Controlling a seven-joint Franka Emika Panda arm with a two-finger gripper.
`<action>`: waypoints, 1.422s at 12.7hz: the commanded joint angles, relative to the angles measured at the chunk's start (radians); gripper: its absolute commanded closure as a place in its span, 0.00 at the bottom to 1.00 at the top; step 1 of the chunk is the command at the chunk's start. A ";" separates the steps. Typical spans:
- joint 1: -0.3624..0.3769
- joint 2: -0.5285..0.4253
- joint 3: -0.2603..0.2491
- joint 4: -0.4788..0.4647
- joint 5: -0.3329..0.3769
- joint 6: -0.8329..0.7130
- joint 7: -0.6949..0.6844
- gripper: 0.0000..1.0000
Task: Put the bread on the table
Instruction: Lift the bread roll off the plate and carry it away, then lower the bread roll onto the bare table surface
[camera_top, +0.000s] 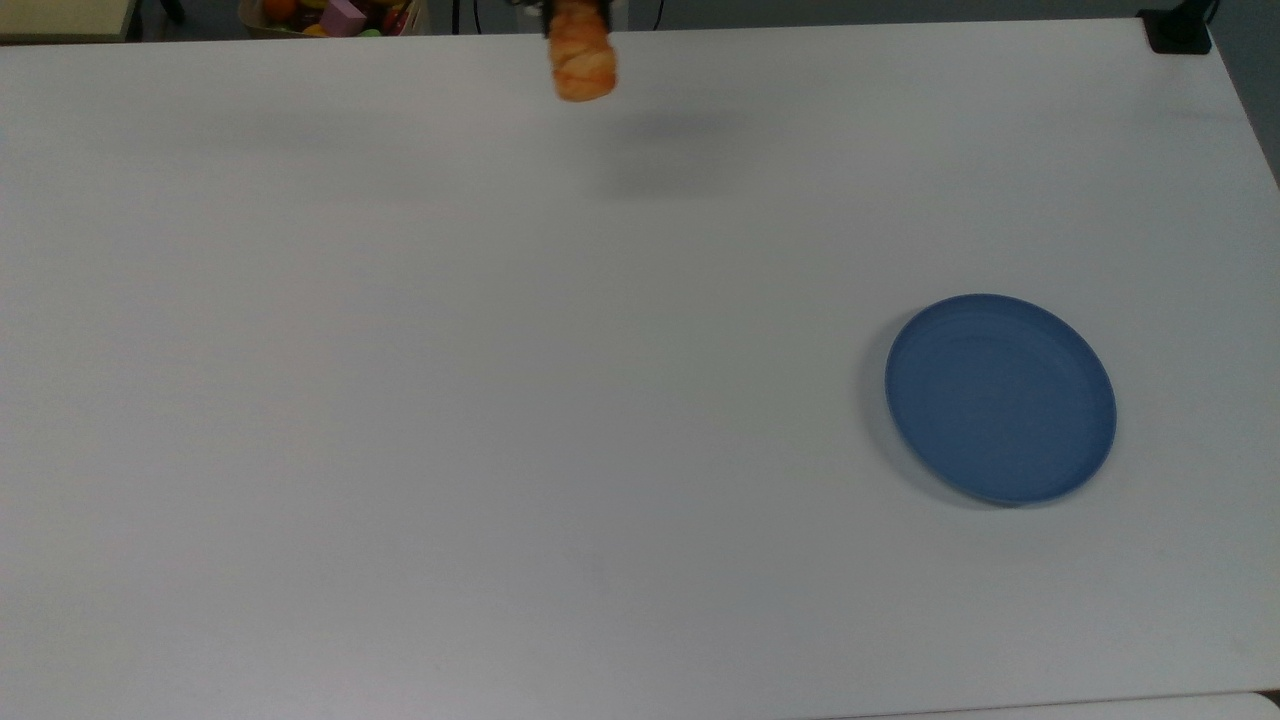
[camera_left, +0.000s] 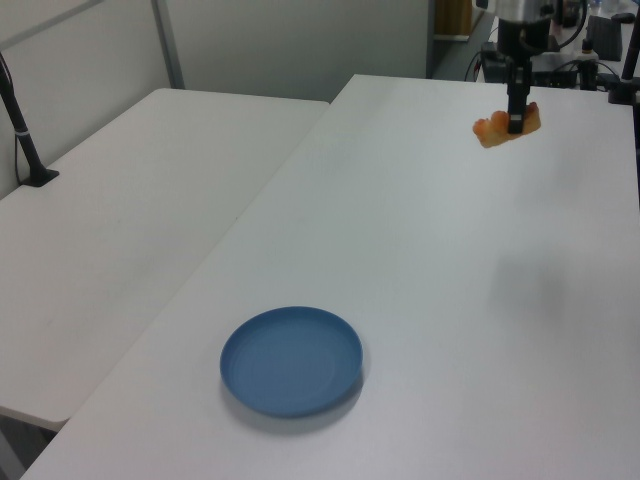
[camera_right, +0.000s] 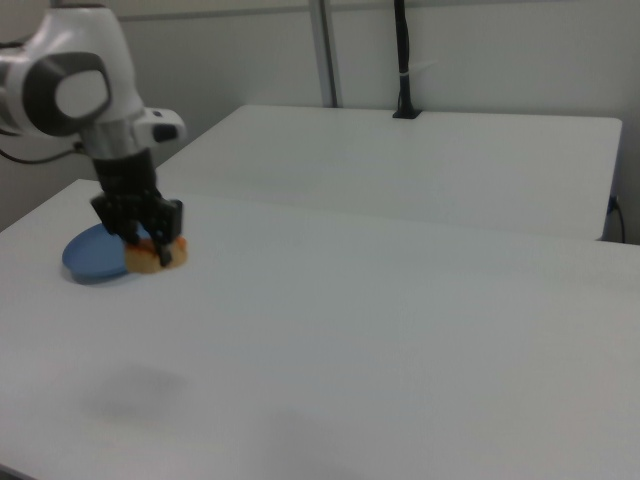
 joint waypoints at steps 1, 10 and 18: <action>-0.104 -0.029 -0.016 -0.090 0.012 0.022 -0.155 0.52; -0.192 0.095 -0.076 -0.372 0.011 0.544 -0.212 0.52; -0.187 0.187 -0.076 -0.453 0.009 0.728 -0.212 0.50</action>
